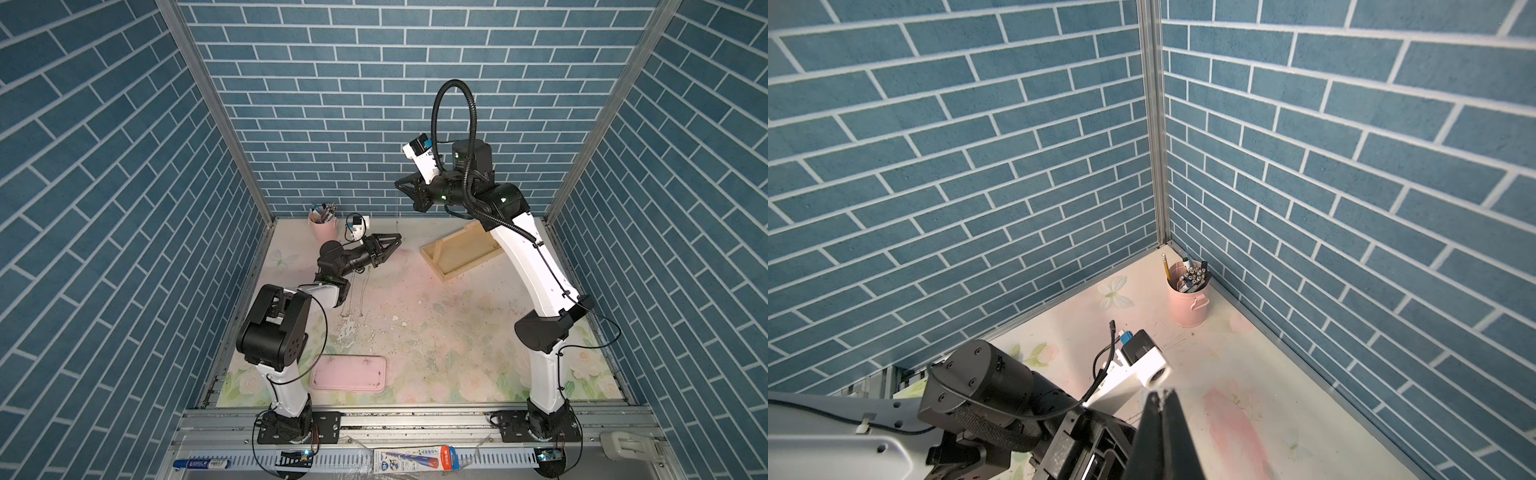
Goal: Take the necklace off the jewelry display stand
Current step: Place the necklace at the center of the board.
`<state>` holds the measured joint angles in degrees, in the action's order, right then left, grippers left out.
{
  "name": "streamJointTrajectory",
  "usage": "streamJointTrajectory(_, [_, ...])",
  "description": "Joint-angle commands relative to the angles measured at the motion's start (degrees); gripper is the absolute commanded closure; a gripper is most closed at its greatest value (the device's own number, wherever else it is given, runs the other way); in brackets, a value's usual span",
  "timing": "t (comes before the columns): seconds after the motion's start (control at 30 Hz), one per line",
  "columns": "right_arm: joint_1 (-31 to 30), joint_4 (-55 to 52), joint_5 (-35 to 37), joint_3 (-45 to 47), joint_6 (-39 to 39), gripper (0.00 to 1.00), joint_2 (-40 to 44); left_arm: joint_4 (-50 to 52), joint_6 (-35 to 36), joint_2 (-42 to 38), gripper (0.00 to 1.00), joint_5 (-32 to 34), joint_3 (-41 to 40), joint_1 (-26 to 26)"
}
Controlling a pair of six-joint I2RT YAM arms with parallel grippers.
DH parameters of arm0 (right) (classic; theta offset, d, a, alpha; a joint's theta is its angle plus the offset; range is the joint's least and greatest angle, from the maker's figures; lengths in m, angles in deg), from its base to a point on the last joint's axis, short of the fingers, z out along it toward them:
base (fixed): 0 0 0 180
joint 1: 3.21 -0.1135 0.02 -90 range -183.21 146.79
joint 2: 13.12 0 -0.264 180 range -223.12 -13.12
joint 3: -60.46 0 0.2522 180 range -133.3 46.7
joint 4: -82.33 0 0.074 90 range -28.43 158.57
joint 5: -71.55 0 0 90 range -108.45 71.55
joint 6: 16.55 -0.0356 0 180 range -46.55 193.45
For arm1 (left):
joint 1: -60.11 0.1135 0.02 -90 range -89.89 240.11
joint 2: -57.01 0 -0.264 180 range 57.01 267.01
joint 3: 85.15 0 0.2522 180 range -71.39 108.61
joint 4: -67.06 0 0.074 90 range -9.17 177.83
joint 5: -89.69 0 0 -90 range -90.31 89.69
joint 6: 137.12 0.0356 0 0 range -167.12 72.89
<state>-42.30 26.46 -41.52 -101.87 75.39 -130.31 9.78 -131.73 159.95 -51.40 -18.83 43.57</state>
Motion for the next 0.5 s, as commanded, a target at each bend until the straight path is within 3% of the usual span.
streamJointTrajectory(0.0, [0.2,-1.2,0.8,-2.1,2.3,1.00,0.0,-1.7,0.8,1.0,0.65,-0.2,-0.4,-0.4])
streamJointTrajectory(0.47, [1.2,-1.3,0.5,-3.3,1.9,1.00,-1.3,-1.6,0.9,1.1,0.65,-0.3,-0.3,-0.5])
